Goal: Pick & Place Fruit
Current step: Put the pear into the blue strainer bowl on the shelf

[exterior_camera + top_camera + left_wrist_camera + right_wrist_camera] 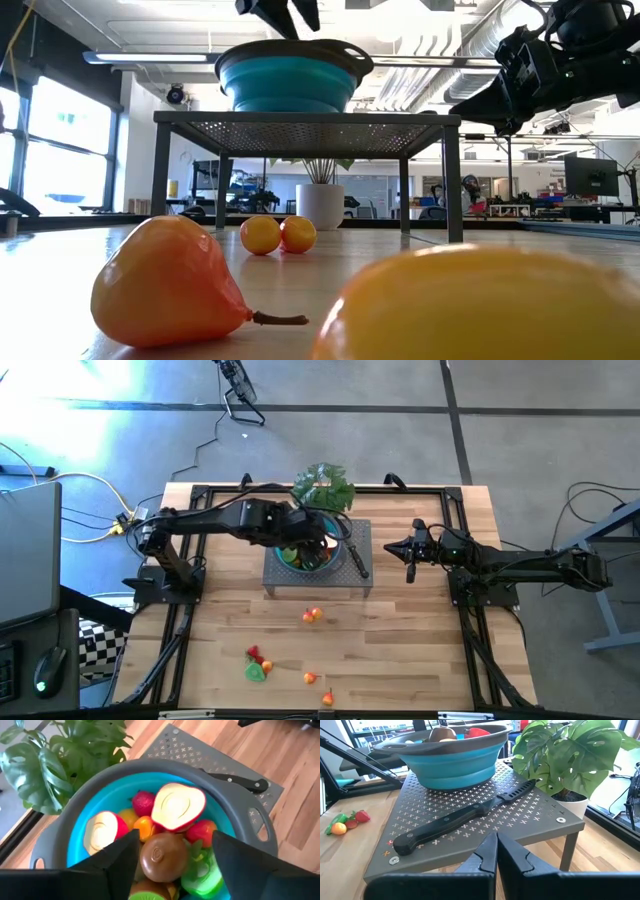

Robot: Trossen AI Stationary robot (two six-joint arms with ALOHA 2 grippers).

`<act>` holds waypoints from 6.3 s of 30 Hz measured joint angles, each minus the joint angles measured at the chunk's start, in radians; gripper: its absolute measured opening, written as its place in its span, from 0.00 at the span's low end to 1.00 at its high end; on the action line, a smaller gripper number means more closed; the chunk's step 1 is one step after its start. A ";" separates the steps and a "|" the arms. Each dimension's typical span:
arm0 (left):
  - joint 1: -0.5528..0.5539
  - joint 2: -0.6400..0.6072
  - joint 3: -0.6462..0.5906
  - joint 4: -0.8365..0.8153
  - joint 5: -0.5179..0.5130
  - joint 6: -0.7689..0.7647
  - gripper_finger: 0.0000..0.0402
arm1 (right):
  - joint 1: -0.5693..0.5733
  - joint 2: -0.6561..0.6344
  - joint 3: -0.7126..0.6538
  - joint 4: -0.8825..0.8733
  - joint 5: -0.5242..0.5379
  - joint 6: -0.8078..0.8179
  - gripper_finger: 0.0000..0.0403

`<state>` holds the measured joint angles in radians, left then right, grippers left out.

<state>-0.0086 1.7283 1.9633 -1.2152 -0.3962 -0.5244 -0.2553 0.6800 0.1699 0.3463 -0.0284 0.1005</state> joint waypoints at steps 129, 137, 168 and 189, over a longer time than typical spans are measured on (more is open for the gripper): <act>-0.830 -1.218 -1.849 1.632 -0.164 0.490 0.00 | 0.821 1.345 1.329 -0.459 0.260 0.228 0.00; -0.830 -1.217 -1.849 1.633 -0.167 0.489 0.00 | 0.808 1.427 1.329 -0.356 0.219 0.239 0.07; -0.829 -1.217 -1.848 1.624 -0.167 0.489 0.00 | 0.771 1.557 1.327 -0.352 0.110 0.191 0.65; -0.829 -1.216 -1.848 1.612 -0.166 0.489 0.00 | 0.770 1.583 1.328 -0.348 0.108 0.183 0.51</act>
<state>-0.8379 0.5125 0.1154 0.3968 -0.5625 -0.0353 0.5152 2.2631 1.4975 -0.0021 0.0799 0.2836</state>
